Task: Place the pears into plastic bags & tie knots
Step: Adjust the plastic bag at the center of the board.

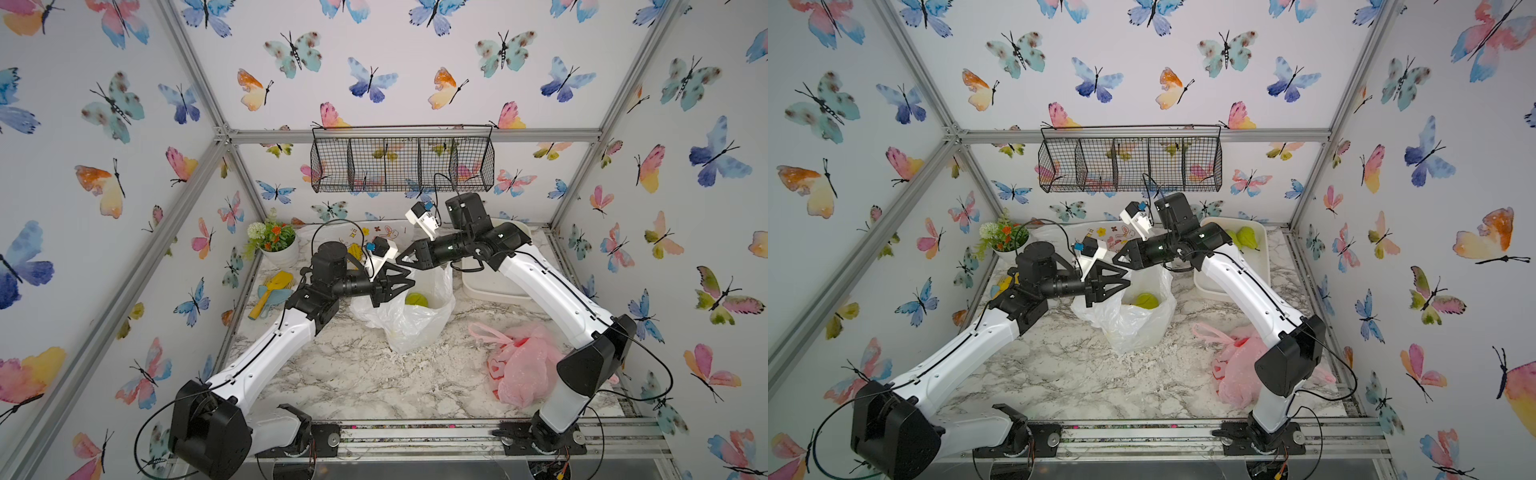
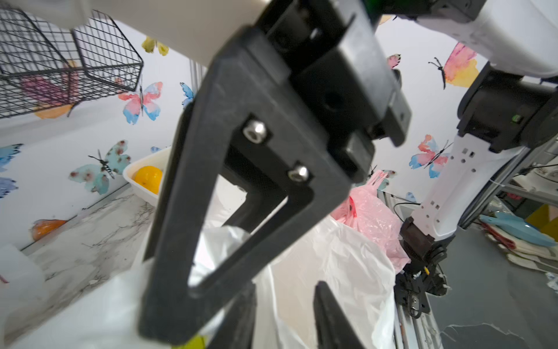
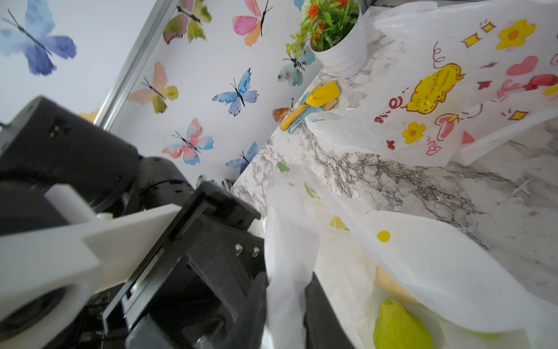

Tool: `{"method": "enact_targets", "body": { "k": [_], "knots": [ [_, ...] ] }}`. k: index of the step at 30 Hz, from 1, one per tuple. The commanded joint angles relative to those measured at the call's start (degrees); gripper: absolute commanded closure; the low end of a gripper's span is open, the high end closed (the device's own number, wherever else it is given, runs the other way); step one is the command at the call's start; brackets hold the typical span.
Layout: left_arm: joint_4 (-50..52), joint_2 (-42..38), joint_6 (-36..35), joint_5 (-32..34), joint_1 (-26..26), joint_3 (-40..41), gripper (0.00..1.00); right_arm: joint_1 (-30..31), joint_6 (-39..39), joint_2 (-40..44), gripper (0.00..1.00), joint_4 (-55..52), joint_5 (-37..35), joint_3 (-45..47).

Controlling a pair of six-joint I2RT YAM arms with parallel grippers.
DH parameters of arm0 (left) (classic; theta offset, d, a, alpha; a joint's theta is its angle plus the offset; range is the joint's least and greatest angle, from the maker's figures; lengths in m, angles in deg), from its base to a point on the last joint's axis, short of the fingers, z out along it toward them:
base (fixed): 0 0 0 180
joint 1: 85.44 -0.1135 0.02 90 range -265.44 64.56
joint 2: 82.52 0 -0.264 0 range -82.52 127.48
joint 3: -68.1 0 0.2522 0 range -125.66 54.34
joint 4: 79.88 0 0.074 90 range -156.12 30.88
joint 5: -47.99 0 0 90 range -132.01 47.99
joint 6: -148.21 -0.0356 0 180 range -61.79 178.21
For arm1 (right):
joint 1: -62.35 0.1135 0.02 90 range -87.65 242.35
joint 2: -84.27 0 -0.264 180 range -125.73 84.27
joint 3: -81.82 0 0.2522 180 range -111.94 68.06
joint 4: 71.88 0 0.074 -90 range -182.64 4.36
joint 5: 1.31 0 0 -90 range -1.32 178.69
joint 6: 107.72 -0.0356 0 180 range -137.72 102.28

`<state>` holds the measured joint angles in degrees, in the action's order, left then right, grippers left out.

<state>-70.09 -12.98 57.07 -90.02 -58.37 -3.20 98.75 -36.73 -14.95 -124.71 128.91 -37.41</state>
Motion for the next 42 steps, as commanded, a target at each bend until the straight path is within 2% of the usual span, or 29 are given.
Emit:
{"method": "enact_targets", "body": {
  "k": [1,3,6,9,11,13,16,17,21,23,28,34,37,42],
  "knots": [
    [11.0,-6.4,4.1,7.4,-1.7,-1.9,0.54,-4.6,-3.0,3.1,0.84,6.9,-0.4,3.4],
    [15.8,-10.4,8.3,11.8,-4.3,-1.1,0.52,-6.4,-3.0,3.6,0.85,7.6,0.4,4.2],
    [17.4,-16.0,14.4,8.7,-12.5,2.9,0.51,-8.0,-2.0,3.2,0.86,7.0,0.5,4.3],
    [11.7,-19.8,22.9,4.7,-20.8,12.5,0.50,-9.3,-1.8,2.6,0.88,7.0,1.1,3.8],
    [6.9,-20.6,27.8,4.3,-23.0,18.6,0.45,-9.6,-1.7,2.4,0.88,6.9,1.4,3.2],
    [-0.8,-20.2,32.6,2.0,-23.0,25.0,0.40,-9.8,-1.6,2.2,0.88,6.8,1.3,2.9],
    [-15.1,-17.5,43.9,-2.7,-22.6,32.5,0.36,-10.1,-1.3,1.9,0.88,6.4,0.6,2.6],
    [-17.4,-16.6,45.6,-3.4,-22.1,33.8,0.35,-10.2,-1.3,1.9,0.88,6.4,0.6,2.6],
    [-16.3,-15.1,42.5,-0.9,-20.8,36.9,0.34,-10.4,-1.3,1.8,0.88,6.7,0.8,2.8],
    [-19.0,-13.2,42.6,0.1,-19.8,38.1,0.34,-10.4,-1.5,1.8,0.88,7.0,1.0,3.0],
    [-23.4,-6.0,41.2,4.3,-12.6,35.9,0.32,-10.4,-1.6,1.7,0.88,7.1,1.1,3.1],
    [-31.3,1.1,42.6,4.9,-11.0,34.5,0.33,-10.4,-1.6,1.8,0.88,7.1,1.3,3.9],
    [-34.5,3.9,43.2,5.5,-10.2,34.2,0.36,-10.4,-1.8,2.0,0.88,7.3,1.5,4.0],
    [-40.9,8.9,45.0,4.6,-9.6,34.0,0.53,-10.4,-1.9,2.2,0.88,7.7,1.4,4.6]
  ]
}}
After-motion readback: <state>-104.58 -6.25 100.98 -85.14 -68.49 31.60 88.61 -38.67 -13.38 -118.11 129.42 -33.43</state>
